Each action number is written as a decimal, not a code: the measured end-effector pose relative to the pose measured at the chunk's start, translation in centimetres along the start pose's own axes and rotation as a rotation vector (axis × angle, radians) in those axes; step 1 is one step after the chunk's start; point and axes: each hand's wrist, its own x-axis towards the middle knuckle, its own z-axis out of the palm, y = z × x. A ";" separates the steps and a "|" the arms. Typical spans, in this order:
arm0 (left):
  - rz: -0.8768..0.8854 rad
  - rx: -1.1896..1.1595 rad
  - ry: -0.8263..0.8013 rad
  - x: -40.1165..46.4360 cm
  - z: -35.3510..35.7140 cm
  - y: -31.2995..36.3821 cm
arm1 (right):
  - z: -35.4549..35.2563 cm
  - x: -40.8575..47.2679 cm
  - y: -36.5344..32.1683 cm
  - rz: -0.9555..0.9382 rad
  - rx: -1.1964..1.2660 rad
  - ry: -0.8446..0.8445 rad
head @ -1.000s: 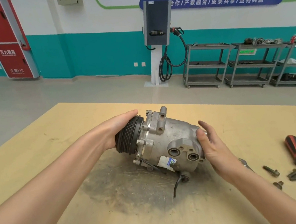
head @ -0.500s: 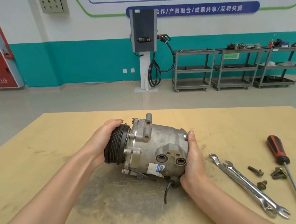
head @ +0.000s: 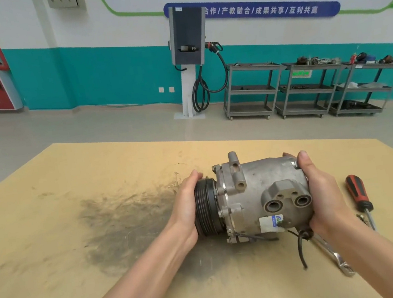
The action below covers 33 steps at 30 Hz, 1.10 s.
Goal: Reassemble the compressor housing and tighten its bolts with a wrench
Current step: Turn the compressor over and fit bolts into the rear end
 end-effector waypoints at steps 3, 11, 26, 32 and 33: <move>0.050 0.074 0.009 0.0 1.2 -0.7 | -1.2 -0.1 -0.6 0.008 -0.032 0.023; 0.066 0.040 0.024 0.3 1.2 -0.7 | 0.2 0.3 -2.9 -0.027 -0.185 0.013; 0.397 0.348 0.143 -2.2 -2.9 1.4 | 7.9 3.4 -7.4 -0.146 -0.810 -0.121; 0.443 0.379 0.118 -1.4 -3.2 3.2 | 12.2 3.6 -8.9 -0.217 -1.080 -0.215; 0.443 0.394 0.128 -1.1 -3.3 3.4 | 13.0 3.7 -9.1 -0.230 -1.136 -0.232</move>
